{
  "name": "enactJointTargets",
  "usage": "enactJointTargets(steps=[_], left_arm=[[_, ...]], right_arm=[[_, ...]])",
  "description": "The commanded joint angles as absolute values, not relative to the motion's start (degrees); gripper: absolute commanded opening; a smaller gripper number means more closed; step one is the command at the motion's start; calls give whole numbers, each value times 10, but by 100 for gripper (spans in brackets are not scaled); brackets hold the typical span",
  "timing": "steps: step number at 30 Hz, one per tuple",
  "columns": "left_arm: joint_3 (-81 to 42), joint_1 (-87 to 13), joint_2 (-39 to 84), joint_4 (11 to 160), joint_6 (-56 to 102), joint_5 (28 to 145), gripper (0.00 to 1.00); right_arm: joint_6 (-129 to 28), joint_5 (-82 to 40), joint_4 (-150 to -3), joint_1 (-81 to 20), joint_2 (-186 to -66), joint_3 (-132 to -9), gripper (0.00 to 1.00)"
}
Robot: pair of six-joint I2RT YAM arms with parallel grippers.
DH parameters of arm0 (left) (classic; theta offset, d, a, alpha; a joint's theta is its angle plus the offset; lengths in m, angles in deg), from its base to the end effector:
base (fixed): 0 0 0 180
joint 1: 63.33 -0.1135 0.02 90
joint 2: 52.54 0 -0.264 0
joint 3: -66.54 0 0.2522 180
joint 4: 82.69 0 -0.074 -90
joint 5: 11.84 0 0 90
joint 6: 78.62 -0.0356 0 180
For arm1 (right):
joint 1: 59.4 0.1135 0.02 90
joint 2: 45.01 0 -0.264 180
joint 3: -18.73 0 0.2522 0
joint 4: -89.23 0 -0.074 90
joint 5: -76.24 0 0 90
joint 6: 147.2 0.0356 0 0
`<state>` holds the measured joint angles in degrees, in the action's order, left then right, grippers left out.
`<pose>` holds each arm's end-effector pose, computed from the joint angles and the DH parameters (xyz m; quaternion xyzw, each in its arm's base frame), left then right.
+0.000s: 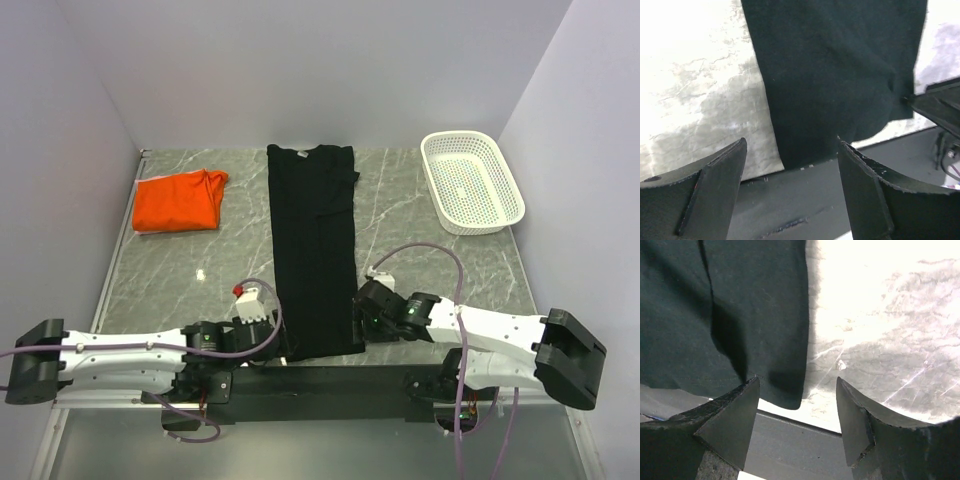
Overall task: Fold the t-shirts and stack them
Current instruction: Fold the tshirt
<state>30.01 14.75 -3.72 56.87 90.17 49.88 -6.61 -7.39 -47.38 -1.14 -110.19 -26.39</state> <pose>0.0488 -0.1495 0.1747 -0.0838 0.9184 -0.2572 0.2889 0.1059 0.1637 0.1688 -0.0523 0.9705 0.1550 0.1774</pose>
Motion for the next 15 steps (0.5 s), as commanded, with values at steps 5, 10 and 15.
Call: enactJointTargets(steps=[5,10,15], left_arm=[[304,137,25,622,901,545,77],[327,137,26,660,903,564,75],[339,137,47,692,909,579,72]], right_arm=[[-38,-85,-517,-13,-1077,-239,70],[-34,-95,-536,-12,-1093,-226,68],[-29,-103,-546,-11,-1093,-216,62]])
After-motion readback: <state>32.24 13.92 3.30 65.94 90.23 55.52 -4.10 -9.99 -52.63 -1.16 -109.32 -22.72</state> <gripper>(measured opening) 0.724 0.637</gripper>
